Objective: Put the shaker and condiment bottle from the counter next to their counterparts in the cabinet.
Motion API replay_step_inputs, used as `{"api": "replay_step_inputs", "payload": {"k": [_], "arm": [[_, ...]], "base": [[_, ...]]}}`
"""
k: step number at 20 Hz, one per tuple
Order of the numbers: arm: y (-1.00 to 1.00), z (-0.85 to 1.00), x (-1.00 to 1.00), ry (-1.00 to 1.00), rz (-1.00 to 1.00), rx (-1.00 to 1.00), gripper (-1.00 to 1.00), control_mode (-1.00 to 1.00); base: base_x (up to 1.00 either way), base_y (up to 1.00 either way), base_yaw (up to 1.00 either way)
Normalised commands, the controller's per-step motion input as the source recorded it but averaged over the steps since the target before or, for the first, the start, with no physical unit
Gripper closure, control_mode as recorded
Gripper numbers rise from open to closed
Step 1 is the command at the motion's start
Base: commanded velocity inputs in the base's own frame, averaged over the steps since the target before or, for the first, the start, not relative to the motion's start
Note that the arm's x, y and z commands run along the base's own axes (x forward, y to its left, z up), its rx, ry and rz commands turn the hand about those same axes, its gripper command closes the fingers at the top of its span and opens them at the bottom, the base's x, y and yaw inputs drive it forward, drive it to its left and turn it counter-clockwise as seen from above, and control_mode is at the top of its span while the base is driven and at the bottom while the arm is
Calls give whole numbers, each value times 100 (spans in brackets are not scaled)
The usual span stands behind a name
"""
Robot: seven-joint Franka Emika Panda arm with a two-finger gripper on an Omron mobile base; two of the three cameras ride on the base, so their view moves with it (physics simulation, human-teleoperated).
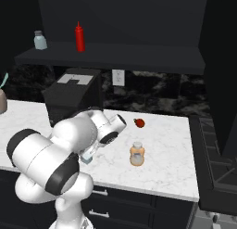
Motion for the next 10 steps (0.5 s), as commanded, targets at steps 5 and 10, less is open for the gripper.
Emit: {"api": "replay_step_inputs", "payload": {"k": [5,10], "arm": [[0,-15,0,0,2,2,-100,-100],[0,-22,0,0,2,1,100,-100]], "base": [[0,0,0],[0,0,0]]}}
